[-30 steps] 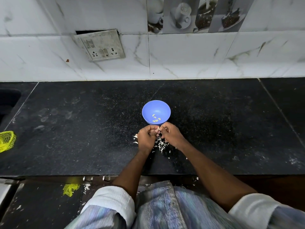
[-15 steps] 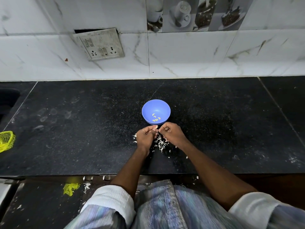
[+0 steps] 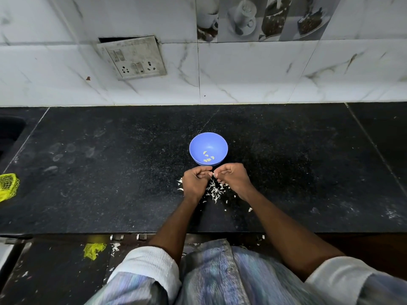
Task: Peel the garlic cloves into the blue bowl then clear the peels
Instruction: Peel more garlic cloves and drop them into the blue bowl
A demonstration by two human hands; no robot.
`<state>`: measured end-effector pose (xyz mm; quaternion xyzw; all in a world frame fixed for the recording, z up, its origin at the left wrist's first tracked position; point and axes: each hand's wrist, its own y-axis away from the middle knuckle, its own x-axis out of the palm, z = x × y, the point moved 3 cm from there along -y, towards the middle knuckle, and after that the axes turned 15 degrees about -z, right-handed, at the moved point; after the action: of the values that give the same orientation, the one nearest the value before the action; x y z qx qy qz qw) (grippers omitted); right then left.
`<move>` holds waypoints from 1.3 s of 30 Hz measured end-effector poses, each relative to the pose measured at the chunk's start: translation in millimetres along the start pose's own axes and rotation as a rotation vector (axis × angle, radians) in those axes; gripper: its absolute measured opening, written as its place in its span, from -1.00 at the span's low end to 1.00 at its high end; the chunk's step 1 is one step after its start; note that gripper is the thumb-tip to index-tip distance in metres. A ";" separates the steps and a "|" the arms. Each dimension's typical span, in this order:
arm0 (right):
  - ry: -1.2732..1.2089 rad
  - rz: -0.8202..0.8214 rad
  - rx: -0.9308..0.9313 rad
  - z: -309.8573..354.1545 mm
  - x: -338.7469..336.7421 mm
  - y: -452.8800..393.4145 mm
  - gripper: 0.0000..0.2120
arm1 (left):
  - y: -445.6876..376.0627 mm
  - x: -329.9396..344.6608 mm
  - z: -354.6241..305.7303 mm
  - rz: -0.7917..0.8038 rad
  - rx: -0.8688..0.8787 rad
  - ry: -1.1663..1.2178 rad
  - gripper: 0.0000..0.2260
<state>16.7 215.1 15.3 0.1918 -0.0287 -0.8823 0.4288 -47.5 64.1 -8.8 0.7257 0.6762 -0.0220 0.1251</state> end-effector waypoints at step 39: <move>0.002 0.157 0.174 0.4 -4.4 -3.4 -0.89 | 4.3 0.9 -11.4 0.027 0.316 -0.204 -0.62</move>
<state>16.5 220.6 16.4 0.2263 -0.1195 -0.8400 0.4784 -44.8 67.2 2.8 0.7395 0.6382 -0.1995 0.0777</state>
